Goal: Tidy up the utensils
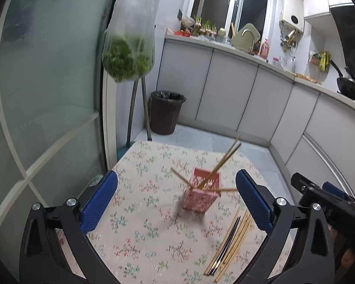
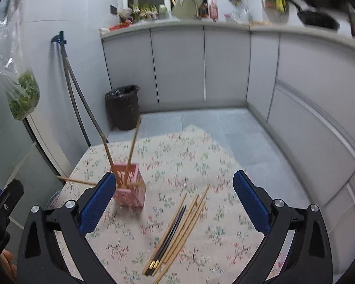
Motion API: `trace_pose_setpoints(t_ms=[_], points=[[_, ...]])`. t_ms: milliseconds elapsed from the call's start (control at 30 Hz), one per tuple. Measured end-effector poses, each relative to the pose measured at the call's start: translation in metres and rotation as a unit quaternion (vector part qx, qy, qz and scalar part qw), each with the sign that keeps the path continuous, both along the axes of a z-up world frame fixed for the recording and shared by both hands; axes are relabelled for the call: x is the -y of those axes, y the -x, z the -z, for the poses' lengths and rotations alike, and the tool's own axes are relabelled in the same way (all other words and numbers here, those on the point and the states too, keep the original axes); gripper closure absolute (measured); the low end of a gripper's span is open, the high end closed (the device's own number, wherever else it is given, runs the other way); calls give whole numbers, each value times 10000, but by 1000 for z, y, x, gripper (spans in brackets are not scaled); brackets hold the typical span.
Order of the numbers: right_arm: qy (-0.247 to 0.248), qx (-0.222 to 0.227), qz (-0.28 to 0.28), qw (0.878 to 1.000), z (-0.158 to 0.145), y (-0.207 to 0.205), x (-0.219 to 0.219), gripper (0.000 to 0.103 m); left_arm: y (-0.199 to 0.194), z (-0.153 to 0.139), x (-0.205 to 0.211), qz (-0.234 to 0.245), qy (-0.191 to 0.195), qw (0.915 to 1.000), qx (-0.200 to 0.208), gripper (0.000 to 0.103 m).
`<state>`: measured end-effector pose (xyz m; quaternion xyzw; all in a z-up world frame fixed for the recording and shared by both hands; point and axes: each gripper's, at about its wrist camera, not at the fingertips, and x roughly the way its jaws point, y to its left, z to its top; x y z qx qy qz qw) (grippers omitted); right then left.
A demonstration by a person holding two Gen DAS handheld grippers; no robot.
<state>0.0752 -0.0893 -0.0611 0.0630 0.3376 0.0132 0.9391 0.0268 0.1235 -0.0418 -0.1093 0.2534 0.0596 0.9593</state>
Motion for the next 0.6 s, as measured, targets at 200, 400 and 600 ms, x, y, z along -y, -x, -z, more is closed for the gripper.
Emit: trace_pose_setpoints(t_ms=[200,400,600], points=[[-930,-1155,591,9872,57,-19,61,7,5,14,6,150,-79,9995,-264,7],[-1756,-2286,1101,9512,124,-40,102,7,6,21,15,308,74,9984,-476,7],[-2235,-2903,1648,9158,179,-84,128,15,13,32,38,725,48,9950,-682,7]])
